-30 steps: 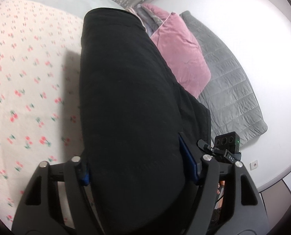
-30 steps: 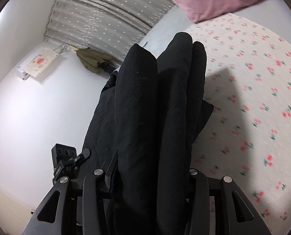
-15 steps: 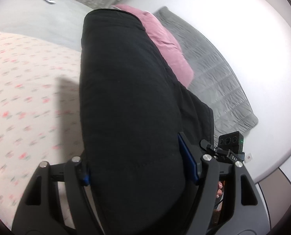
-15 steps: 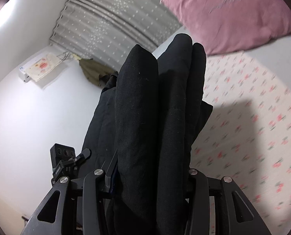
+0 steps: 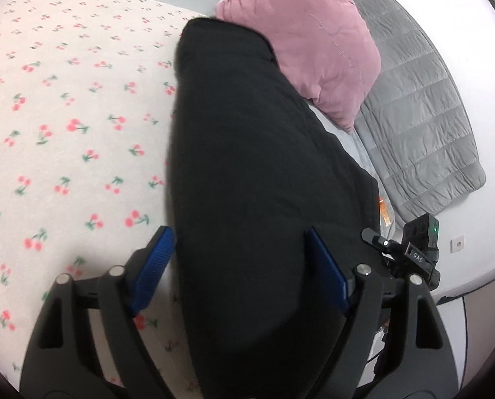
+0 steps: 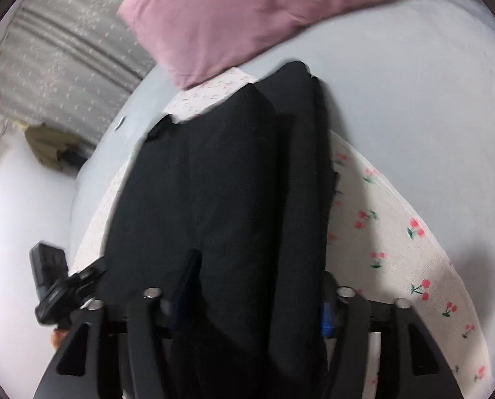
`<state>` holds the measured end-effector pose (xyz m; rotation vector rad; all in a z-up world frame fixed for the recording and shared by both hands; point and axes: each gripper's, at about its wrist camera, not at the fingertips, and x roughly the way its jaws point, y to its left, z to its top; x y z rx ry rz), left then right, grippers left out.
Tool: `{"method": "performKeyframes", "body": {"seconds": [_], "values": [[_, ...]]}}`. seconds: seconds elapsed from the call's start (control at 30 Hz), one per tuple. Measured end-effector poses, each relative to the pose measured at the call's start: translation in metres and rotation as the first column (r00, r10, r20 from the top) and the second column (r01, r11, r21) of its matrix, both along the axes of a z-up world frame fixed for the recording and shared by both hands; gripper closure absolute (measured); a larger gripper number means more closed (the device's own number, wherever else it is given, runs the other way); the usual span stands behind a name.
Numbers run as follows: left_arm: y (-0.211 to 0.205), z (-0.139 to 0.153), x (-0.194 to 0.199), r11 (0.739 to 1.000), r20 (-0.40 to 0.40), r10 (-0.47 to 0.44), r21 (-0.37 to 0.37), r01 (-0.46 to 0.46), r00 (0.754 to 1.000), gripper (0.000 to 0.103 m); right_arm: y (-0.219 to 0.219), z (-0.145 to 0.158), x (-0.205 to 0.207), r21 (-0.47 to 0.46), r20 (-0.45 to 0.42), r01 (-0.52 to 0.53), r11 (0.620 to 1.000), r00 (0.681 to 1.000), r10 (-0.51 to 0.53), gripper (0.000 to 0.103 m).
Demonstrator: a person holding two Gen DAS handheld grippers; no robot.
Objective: Fold large clothes
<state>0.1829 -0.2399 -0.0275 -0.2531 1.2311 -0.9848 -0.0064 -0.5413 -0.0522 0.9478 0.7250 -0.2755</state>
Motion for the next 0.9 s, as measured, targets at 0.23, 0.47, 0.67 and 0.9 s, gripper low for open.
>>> {"method": "performKeyframes", "body": {"seconds": [0.23, 0.47, 0.67, 0.9], "values": [[0.017, 0.041, -0.026, 0.990, 0.188, -0.034, 0.138, 0.008, 0.982, 0.008, 0.009, 0.036, -0.026, -0.164, -0.043, 0.024, 0.986, 0.999, -0.031, 0.034], [0.029, 0.066, -0.084, 0.973, 0.371, -0.073, 0.230, -0.015, 0.926, 0.002, 0.064, 0.077, -0.065, -0.310, -0.042, 0.089, 0.947, 0.993, -0.107, 0.024], [0.044, 0.076, -0.130, 0.963, 0.419, -0.073, 0.265, -0.045, 0.905, 0.001, 0.120, 0.082, -0.080, -0.387, -0.093, 0.087, 0.918, 0.987, -0.132, 0.019], [0.068, 0.066, -0.167, 0.941, 0.383, -0.050, 0.329, -0.085, 0.922, 0.001, 0.179, 0.075, -0.092, -0.464, -0.133, 0.108, 0.879, 0.973, -0.189, 0.018]]}}
